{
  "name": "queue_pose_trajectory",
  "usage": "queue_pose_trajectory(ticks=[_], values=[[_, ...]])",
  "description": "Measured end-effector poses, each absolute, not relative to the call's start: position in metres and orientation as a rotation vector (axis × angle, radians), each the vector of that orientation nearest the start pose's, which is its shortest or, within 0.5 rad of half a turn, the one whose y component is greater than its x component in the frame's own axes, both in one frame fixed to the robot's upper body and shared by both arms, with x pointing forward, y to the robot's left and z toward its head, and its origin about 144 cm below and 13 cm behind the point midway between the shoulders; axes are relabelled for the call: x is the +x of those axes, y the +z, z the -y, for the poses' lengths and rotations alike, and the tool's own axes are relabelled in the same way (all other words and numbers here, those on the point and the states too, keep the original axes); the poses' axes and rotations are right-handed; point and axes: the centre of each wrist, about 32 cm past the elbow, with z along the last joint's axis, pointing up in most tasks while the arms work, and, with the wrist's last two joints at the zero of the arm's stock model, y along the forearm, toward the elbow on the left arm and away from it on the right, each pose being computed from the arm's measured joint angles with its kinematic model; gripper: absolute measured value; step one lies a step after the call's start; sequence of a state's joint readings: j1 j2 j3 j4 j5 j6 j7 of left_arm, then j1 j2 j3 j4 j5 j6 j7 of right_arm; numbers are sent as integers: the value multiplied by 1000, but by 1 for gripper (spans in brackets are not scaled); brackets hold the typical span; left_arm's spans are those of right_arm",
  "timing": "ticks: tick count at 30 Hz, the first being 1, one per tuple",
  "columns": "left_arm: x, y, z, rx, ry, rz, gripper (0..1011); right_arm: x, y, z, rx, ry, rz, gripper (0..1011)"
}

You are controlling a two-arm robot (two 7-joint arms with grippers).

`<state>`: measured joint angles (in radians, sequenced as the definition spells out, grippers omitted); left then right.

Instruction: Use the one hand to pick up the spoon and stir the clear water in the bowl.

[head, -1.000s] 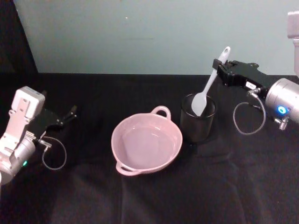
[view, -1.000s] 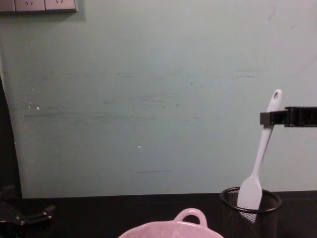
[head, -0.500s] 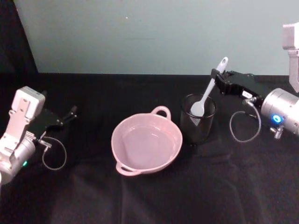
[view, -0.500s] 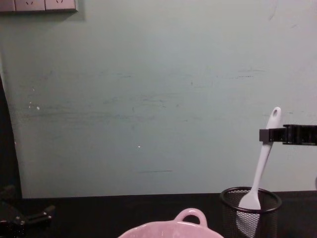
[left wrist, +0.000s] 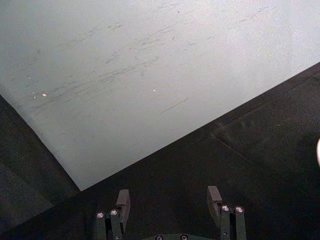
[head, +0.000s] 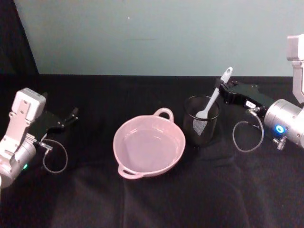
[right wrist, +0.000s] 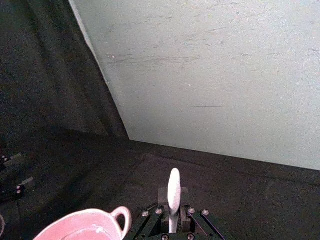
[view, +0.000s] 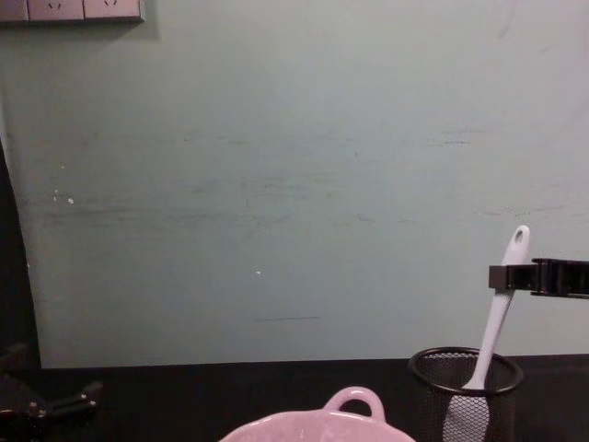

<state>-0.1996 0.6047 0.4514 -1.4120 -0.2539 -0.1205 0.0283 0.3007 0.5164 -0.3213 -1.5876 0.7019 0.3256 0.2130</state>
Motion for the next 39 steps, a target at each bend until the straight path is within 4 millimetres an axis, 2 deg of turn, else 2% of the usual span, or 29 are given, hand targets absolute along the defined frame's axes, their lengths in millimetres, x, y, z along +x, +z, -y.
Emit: queue_pose_trajectory(ticks=[39], values=[[489,1140,-310,304,1248,285,1011,507,1223,284,-12,-1097,-287,123]])
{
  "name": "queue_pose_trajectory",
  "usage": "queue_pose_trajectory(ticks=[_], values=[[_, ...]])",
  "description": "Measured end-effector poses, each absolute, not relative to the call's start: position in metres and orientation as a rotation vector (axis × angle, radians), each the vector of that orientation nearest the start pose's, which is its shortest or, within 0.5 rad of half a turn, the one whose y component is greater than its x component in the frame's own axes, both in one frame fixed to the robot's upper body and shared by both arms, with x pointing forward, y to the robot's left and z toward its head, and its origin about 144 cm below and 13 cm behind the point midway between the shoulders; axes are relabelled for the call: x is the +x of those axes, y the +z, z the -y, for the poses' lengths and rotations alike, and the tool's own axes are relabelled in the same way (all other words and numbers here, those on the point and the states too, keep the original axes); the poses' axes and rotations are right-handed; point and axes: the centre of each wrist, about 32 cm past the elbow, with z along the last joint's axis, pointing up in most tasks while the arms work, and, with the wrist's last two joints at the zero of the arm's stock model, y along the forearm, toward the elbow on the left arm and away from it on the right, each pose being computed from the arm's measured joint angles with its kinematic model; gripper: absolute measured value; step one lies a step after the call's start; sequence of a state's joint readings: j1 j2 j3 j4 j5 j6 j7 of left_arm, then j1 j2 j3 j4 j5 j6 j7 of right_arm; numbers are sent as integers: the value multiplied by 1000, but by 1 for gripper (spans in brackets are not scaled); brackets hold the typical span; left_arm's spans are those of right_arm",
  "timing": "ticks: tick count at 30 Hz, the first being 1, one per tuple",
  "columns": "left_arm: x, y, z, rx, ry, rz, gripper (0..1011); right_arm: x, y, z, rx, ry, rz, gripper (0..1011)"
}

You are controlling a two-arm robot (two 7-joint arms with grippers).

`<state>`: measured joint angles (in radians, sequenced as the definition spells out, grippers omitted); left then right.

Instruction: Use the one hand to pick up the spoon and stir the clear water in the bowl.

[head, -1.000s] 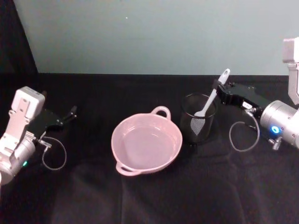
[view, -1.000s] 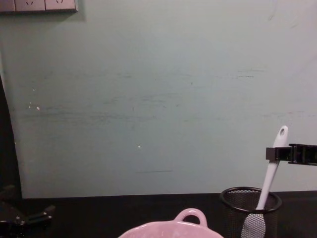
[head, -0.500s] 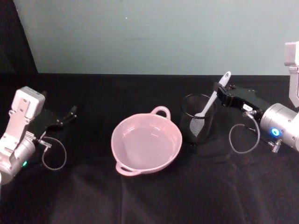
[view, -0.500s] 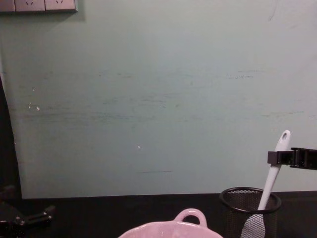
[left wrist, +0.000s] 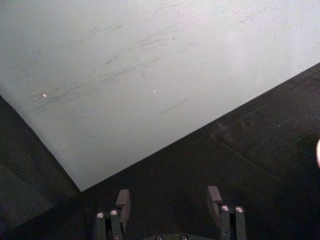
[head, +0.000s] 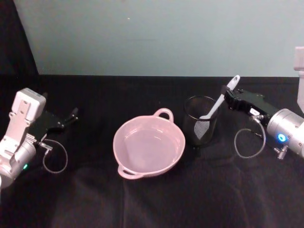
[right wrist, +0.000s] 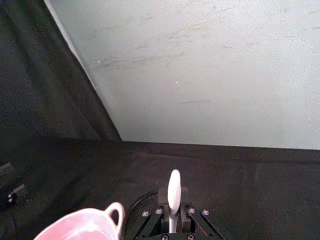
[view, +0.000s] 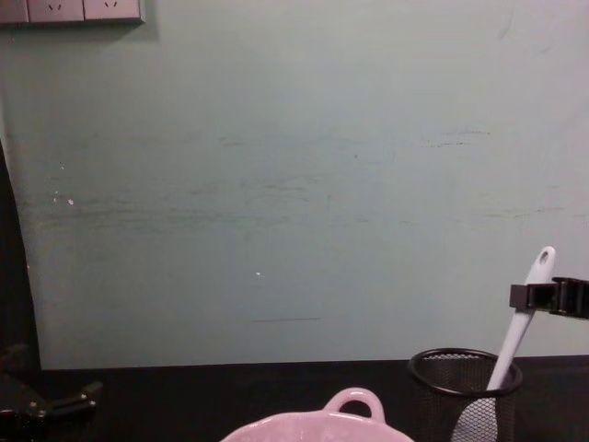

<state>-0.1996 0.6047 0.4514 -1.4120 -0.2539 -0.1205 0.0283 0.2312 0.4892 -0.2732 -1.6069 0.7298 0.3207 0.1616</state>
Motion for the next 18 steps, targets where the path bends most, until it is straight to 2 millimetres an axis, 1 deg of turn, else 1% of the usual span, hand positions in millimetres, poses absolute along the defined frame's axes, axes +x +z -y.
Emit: queue_pose_trajectory(ticks=[10,18], values=[[489,1140,-310,304,1248,285,1011,504,1216,285,49,-1099,-334,123],[489,1140,-310,304,1248,285,1011,505,1214,285,51,-1096,-346,123]])
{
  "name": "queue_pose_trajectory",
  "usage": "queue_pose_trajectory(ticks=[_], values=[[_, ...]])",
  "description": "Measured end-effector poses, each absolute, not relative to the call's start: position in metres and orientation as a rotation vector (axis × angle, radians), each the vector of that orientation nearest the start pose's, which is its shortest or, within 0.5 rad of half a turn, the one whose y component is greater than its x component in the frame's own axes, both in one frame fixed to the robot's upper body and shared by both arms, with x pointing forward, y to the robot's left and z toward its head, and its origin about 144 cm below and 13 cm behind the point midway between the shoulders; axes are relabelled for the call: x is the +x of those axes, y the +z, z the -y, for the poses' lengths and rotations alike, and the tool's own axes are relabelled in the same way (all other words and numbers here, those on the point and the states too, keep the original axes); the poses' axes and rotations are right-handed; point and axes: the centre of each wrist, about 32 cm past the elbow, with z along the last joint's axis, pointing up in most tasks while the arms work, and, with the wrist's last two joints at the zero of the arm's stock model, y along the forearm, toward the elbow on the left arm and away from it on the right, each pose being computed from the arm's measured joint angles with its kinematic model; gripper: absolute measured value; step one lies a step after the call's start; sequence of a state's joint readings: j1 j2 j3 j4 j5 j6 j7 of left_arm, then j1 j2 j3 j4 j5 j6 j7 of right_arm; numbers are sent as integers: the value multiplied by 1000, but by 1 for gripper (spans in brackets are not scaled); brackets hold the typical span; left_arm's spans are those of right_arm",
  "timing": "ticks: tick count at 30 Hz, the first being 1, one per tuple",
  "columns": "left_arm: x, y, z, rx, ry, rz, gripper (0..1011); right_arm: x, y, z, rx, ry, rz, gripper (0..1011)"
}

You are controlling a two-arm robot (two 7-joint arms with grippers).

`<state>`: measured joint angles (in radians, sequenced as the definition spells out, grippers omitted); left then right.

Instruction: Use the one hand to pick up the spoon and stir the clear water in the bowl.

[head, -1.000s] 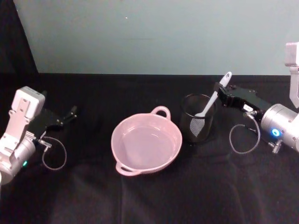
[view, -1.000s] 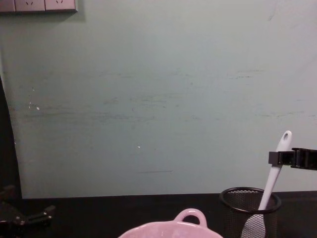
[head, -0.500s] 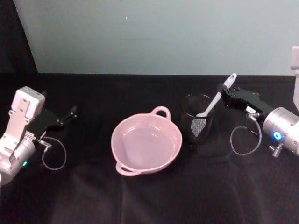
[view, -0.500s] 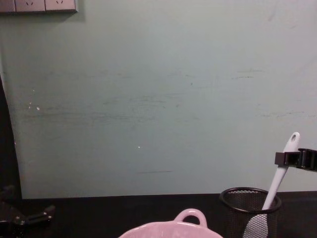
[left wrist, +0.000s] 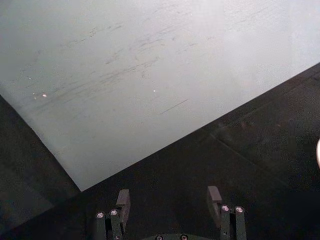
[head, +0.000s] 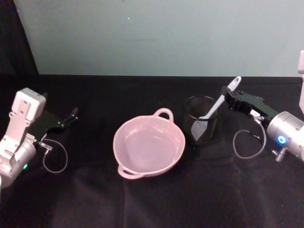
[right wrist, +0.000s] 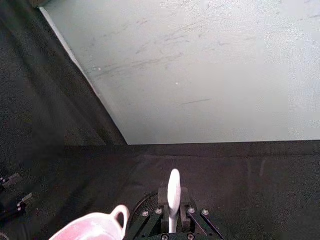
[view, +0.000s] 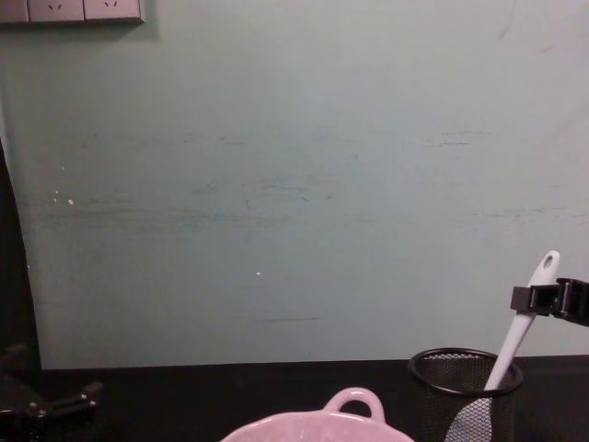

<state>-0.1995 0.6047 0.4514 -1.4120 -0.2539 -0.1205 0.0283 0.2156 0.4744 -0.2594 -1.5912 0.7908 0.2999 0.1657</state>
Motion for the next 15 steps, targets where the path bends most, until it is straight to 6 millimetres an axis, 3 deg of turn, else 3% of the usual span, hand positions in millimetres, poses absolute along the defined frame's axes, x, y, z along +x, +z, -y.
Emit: queue_pose_trajectory(ticks=[12,15], values=[[489,1140,-310,304,1248,285,1011,505,1214,285,50,-1095,-348,124],[489,1140,-310,304,1248,285,1011,505,1214,285,50,-1096,-348,172]])
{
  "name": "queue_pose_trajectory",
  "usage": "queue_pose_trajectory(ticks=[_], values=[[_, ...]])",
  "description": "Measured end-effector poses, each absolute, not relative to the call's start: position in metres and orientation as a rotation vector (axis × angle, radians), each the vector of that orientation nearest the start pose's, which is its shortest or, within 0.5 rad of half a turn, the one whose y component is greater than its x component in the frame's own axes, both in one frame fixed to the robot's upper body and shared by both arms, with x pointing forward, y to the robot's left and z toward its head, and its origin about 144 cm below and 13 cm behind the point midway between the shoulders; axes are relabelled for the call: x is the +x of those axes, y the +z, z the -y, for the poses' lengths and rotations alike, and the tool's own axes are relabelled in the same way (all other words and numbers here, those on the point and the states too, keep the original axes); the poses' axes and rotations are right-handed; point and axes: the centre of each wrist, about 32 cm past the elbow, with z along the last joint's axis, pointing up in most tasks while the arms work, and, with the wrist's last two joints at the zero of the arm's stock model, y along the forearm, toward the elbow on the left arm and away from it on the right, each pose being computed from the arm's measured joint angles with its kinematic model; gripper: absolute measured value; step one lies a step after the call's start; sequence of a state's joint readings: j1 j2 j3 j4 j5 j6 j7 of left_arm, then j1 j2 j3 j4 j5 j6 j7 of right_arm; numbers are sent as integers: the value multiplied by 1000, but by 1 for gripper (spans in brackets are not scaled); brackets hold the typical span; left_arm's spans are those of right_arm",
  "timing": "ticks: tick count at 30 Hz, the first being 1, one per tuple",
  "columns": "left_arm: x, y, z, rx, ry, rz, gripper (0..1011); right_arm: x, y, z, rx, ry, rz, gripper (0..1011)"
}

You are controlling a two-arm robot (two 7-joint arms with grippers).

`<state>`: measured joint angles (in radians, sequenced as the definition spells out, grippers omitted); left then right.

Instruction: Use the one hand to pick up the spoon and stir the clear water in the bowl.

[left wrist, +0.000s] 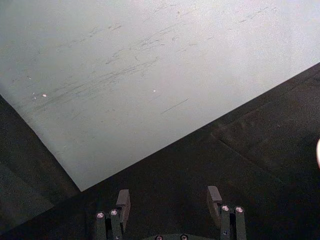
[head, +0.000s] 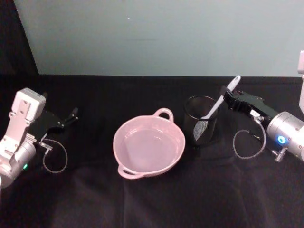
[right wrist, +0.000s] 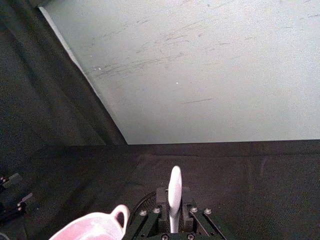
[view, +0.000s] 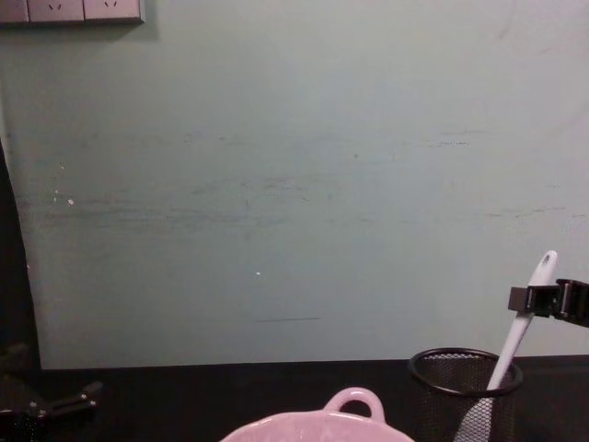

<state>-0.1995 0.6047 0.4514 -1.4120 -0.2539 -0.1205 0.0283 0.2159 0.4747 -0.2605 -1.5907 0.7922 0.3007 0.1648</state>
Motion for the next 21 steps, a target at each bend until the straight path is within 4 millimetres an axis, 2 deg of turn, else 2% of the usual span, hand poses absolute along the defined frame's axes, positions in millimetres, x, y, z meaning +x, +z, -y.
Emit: queue_pose_trajectory(ticks=[3,6,7,10,13,14,18,20,21], values=[[489,1140,-310,304,1248,285,1012,505,1214,285,50,-1096,-348,282],[489,1140,-310,304,1248,285,1011,505,1214,285,50,-1096,-348,342],[489,1140,-310,304,1248,285,1011,505,1215,285,51,-1096,-347,400],[489,1140,-310,305,1248,285,1011,505,1215,285,51,-1096,-347,458],[489,1140,-310,304,1248,285,1011,505,1215,285,51,-1096,-347,604],[489,1140,-310,304,1248,285,1011,505,1215,285,51,-1096,-347,604],[489,1140,-310,304,1248,285,1011,505,1215,285,51,-1096,-346,741],[489,1140,-310,304,1248,285,1011,505,1215,285,51,-1096,-346,772],[489,1140,-310,304,1248,285,1011,505,1215,285,51,-1096,-346,836]])
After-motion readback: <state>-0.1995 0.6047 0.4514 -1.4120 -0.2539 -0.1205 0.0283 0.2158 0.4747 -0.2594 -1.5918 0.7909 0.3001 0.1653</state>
